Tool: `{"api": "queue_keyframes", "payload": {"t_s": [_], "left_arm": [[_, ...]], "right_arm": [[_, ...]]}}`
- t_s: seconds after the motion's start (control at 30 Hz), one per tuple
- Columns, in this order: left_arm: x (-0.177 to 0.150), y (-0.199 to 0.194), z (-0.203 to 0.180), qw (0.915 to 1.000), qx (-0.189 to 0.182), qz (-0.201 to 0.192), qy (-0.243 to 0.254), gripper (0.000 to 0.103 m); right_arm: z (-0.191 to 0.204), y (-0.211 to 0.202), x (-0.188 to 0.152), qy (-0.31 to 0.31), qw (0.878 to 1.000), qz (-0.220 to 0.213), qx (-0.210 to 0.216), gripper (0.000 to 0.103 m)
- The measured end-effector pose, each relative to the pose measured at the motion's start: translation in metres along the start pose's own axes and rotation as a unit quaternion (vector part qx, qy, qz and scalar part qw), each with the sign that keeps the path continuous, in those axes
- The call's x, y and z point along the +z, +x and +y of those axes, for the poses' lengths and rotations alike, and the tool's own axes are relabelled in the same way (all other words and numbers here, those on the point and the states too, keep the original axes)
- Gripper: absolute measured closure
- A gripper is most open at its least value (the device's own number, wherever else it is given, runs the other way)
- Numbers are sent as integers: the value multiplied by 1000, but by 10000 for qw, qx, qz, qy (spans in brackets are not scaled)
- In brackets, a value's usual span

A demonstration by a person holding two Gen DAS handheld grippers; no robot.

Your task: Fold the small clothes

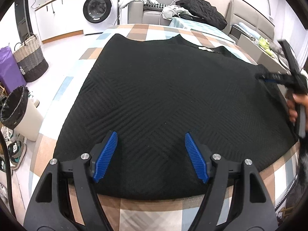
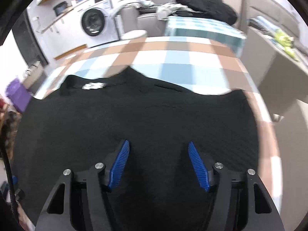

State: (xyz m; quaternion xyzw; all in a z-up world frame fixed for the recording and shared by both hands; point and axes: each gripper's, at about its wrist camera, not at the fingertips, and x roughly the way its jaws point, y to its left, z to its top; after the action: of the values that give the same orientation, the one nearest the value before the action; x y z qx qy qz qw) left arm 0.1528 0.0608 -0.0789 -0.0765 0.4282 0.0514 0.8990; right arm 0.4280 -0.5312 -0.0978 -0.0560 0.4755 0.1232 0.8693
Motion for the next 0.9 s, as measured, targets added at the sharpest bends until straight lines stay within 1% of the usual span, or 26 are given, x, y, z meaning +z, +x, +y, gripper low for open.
{"api": "queue_keyframes", "payload": {"t_s": [0.03, 0.07, 0.13, 0.2, 0.23, 0.3, 0.33, 0.4, 0.43, 0.5, 0.57, 0.6, 0.67, 0.7, 0.77, 0.9], "left_arm": [[-1, -2, 1, 10000, 5, -21, -29, 33], [-2, -4, 2, 10000, 9, -38, -59, 33], [-5, -10, 3, 9999, 19, -76, -121, 33], [-9, -17, 7, 9997, 1, -143, -215, 33], [-11, -21, 9, 9995, -18, -161, -269, 33], [-16, -28, 12, 9992, -11, -207, -351, 33], [-19, -31, 13, 9991, 10, -216, -373, 33], [-26, -37, 13, 9991, 1, -198, -388, 33], [-29, -40, 13, 9990, -3, -212, -398, 33], [-37, -46, 12, 9988, 8, -257, -418, 33], [-42, -50, 13, 9986, 41, -266, -452, 33], [-45, -52, 15, 9982, 79, -271, -525, 33], [-50, -57, 23, 9963, 136, -272, -798, 33], [-53, -58, 28, 9953, 102, -255, -926, 33], [-59, -62, 41, 9906, -107, -195, -1349, 33], [-70, -60, 60, 9811, -302, -62, -1912, 33]], "right_arm": [[0, -8, -8, -49, 10000, -40, 13, 39], [0, -17, -18, -54, 9999, -77, 121, 39], [6, -38, -47, -9, 9984, -136, 552, 39], [16, -52, -73, -78, 9964, -132, 831, 39], [21, -59, -88, -141, 9959, -134, 889, 39], [27, -67, -108, -164, 9962, -19, 852, 39], [27, -71, -116, 4, 9965, 65, 831, 39], [21, -79, -132, 353, 9941, 168, 1007, 39], [20, -84, -137, 395, 9943, 133, 977, 39], [20, -92, -149, 267, 9967, 59, 765, 39], [16, -93, -160, 215, 9990, 142, 369, 39], [14, -96, -162, 275, 9989, 143, 340, 39], [11, -104, -163, 397, 9980, 23, 488, 39], [10, -108, -164, 455, 9974, -67, 554, 39], [10, -111, -164, 459, 9972, -122, 576, 39], [16, -113, -162, 417, 9967, -186, 666, 39]]}}
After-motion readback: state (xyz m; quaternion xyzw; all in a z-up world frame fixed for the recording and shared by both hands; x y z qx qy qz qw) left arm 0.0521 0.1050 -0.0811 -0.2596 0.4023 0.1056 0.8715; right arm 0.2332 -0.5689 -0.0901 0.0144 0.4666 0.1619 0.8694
